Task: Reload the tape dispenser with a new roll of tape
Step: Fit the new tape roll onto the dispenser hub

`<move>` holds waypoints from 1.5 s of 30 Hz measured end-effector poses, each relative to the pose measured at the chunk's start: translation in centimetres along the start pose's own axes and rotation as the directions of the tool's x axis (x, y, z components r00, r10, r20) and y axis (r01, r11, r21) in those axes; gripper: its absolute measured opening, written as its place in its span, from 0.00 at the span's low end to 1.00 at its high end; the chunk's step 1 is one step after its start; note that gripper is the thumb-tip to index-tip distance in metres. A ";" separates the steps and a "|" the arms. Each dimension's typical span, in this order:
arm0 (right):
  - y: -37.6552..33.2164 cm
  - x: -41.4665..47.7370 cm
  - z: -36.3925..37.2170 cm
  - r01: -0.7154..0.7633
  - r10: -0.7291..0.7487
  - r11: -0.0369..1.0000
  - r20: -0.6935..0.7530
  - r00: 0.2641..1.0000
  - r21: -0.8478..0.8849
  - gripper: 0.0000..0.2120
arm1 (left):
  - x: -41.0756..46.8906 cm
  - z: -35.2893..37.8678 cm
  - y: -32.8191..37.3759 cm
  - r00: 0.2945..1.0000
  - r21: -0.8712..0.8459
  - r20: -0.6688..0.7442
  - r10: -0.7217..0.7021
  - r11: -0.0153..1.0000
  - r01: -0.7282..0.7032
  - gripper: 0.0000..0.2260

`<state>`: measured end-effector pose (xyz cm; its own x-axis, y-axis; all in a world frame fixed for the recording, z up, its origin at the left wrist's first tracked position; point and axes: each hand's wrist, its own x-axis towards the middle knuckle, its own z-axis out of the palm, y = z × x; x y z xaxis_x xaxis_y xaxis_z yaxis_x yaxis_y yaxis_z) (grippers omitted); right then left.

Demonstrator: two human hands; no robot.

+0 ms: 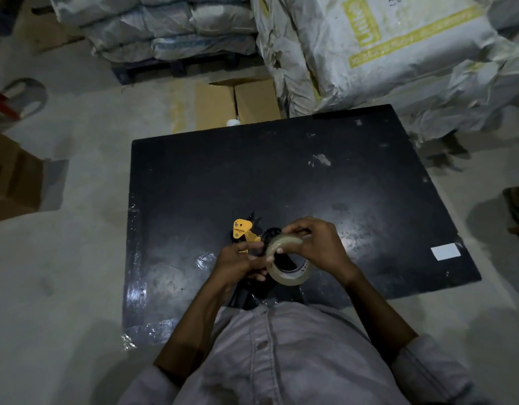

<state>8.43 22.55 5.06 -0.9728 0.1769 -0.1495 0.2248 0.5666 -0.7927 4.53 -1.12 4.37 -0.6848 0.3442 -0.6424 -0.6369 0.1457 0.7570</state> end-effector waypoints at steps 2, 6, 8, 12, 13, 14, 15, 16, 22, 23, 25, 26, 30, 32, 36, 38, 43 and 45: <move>-0.3 0.1 0.0 -0.008 0.008 1.000 -0.012 1.000 0.022 0.21 | 0.0 -0.5 -0.4 0.998 0.003 0.052 0.028 1.000 -0.028 0.27; -0.6 0.3 0.1 -0.024 0.027 0.994 -0.027 0.999 0.102 0.19 | -0.4 -0.3 -0.7 0.997 0.017 0.049 0.057 0.998 -0.058 0.28; -0.7 0.4 0.1 -0.025 0.030 0.991 -0.039 0.999 0.129 0.19 | -0.2 0.5 -0.7 0.999 -0.003 -0.012 0.033 0.999 -0.033 0.26; -0.8 0.5 0.4 -0.019 0.028 0.981 -0.048 0.998 0.191 0.19 | 0.5 2.3 -0.8 0.993 0.051 -0.120 -0.015 0.998 0.021 0.20; -0.9 0.4 0.5 -0.025 0.036 0.977 -0.050 0.998 0.214 0.19 | 0.8 2.5 -1.0 0.989 0.093 -0.147 0.000 0.996 0.014 0.16; -0.9 0.3 0.7 -0.029 0.043 0.972 -0.056 0.997 0.233 0.19 | 1.0 2.6 -1.1 0.984 0.111 -0.179 0.009 0.994 0.011 0.12; -0.9 0.2 0.9 -0.029 0.046 0.971 -0.068 0.997 0.236 0.19 | 1.3 2.7 -1.2 0.978 0.104 -0.209 0.010 0.995 0.012 0.09; -0.8 0.1 1.1 -0.027 0.046 0.977 -0.085 0.995 0.214 0.19 | 1.4 2.7 -1.3 0.975 0.079 -0.224 0.002 0.997 0.016 0.07; 0.2 0.0 1.6 -0.115 0.115 0.993 -0.090 0.989 0.003 0.32 | 2.1 1.8 -0.8 0.965 -0.066 -0.254 -0.067 0.996 0.052 0.10; 0.2 0.1 1.7 -0.127 0.127 0.992 -0.081 0.989 0.012 0.33 | 2.4 1.6 -0.6 0.965 -0.076 -0.254 -0.068 0.996 0.050 0.12; 0.2 0.2 1.9 -0.121 0.122 0.992 -0.070 0.990 0.025 0.33 | 2.7 1.2 -0.1 0.969 -0.067 -0.238 -0.063 0.997 0.048 0.16; 0.2 0.3 2.1 -0.115 0.117 0.993 -0.072 0.991 0.027 0.31 | 2.7 1.0 0.2 0.970 -0.058 -0.235 -0.062 0.997 0.050 0.17; 0.5 0.7 2.8 -0.127 0.129 0.992 -0.073 0.989 0.025 0.23 | 2.9 0.4 1.1 0.975 -0.058 -0.204 -0.085 0.996 0.075 0.18; 0.5 1.0 2.9 -0.133 0.135 0.991 -0.082 0.987 0.027 0.22 | 2.9 0.2 1.2 0.981 -0.035 -0.170 -0.093 0.995 0.089 0.17; 1.0 1.1 3.3 -0.154 0.150 0.987 -0.084 0.985 -0.043 0.21 | 3.0 0.2 0.8 0.990 0.063 -0.132 -0.053 0.996 0.062 0.11; 1.1 1.0 3.5 -0.167 0.161 0.984 -0.077 0.984 -0.064 0.22 | 3.3 0.1 0.4 0.990 0.175 -0.137 -0.017 0.984 0.041 0.10; 1.2 1.0 3.6 -0.238 0.237 0.971 -0.048 0.970 -0.013 0.24 | 4.0 -0.6 -0.1 0.972 0.399 -0.212 0.099 0.917 -0.007 0.07; 1.5 1.0 3.6 -0.250 0.251 0.968 -0.040 0.967 0.012 0.22 | 4.3 -0.9 0.0 0.974 0.421 -0.200 0.108 0.907 -0.014 0.10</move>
<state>7.56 20.68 1.58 -0.8824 0.3450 -0.3199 0.4606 0.4946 -0.7370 1.28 -0.48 1.50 -0.8062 0.1654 -0.5681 -0.4190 0.5182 0.7456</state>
